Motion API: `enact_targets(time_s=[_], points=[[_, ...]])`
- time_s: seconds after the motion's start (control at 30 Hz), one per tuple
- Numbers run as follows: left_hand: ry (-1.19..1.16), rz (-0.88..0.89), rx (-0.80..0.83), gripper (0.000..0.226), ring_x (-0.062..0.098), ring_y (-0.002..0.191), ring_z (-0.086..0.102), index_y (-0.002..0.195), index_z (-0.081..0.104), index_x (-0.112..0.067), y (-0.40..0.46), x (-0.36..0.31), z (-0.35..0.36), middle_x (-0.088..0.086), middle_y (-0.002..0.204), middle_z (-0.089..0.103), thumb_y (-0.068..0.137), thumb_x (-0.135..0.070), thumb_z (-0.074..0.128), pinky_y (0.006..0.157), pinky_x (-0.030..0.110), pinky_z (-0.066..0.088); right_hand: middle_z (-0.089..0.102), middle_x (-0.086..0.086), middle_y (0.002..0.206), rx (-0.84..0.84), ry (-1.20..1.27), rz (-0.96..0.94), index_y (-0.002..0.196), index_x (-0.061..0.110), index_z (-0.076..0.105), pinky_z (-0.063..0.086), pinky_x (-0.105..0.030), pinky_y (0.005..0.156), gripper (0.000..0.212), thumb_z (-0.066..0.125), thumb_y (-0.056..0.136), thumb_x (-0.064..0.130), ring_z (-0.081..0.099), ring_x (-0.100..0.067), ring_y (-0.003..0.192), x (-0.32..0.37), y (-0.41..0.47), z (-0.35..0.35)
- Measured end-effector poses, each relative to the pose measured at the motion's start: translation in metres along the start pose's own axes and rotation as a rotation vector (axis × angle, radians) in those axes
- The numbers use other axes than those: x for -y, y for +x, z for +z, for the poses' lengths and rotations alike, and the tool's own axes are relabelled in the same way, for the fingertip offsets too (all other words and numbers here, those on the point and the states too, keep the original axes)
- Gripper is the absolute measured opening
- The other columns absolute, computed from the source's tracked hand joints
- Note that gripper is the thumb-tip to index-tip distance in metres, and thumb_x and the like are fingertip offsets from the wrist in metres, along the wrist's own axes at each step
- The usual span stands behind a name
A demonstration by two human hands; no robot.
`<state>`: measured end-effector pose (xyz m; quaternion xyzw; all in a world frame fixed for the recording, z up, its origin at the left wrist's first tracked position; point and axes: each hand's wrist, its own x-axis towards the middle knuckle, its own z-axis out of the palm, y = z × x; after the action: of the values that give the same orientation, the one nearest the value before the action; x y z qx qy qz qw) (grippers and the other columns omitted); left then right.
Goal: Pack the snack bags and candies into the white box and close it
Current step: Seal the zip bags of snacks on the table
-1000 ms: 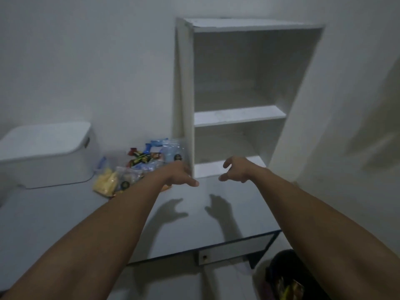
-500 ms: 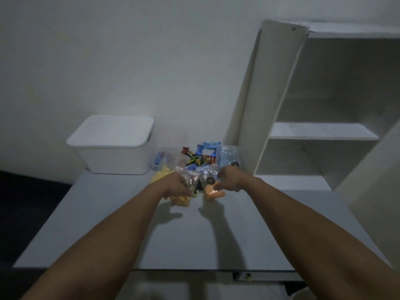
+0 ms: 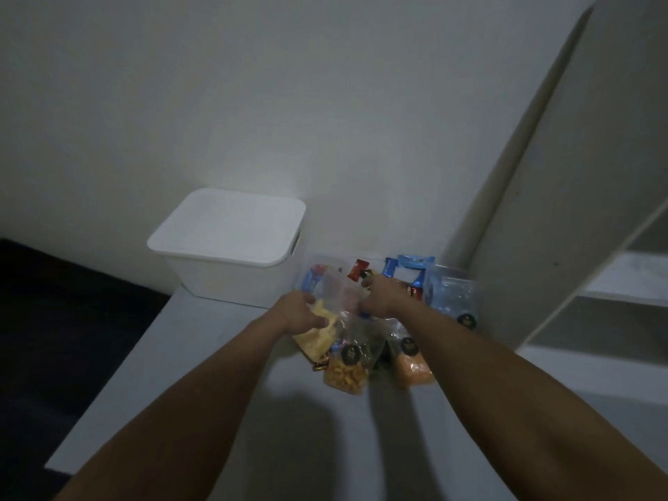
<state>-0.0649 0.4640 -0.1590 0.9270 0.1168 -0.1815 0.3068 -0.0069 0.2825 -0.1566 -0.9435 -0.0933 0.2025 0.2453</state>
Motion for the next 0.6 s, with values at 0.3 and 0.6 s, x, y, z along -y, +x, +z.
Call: enact_targets(time_s=[0.3, 0.6], points=[[-0.158, -0.016, -0.088, 0.052, 0.025, 0.104, 0.064, 0.122, 0.061, -0.003, 0.049, 0.003, -0.001, 0.012, 0.112, 0.067, 0.076, -0.022, 0.076, 0.089, 0.032, 0.049, 0.062, -0.003, 0.097, -0.037, 0.096, 0.019, 0.102, 0.011, 0.065, 0.045, -0.027, 0.066, 0.019, 0.067, 0.084, 0.01, 0.058, -0.018, 0.086, -0.014, 0.07, 0.01], [-0.585, -0.139, -0.135, 0.029, 0.024, 0.06, 0.062, 0.07, 0.063, -0.005, 0.067, 0.014, -0.016, 0.018, 0.073, 0.068, 0.082, -0.03, 0.071, 0.056, 0.031, 0.05, 0.068, -0.003, 0.082, 0.005, 0.366, -0.165, 0.08, 0.009, 0.072, 0.055, -0.031, 0.072, 0.007, 0.068, 0.083, 0.004, 0.065, -0.014, 0.079, 0.012, 0.061, 0.017]])
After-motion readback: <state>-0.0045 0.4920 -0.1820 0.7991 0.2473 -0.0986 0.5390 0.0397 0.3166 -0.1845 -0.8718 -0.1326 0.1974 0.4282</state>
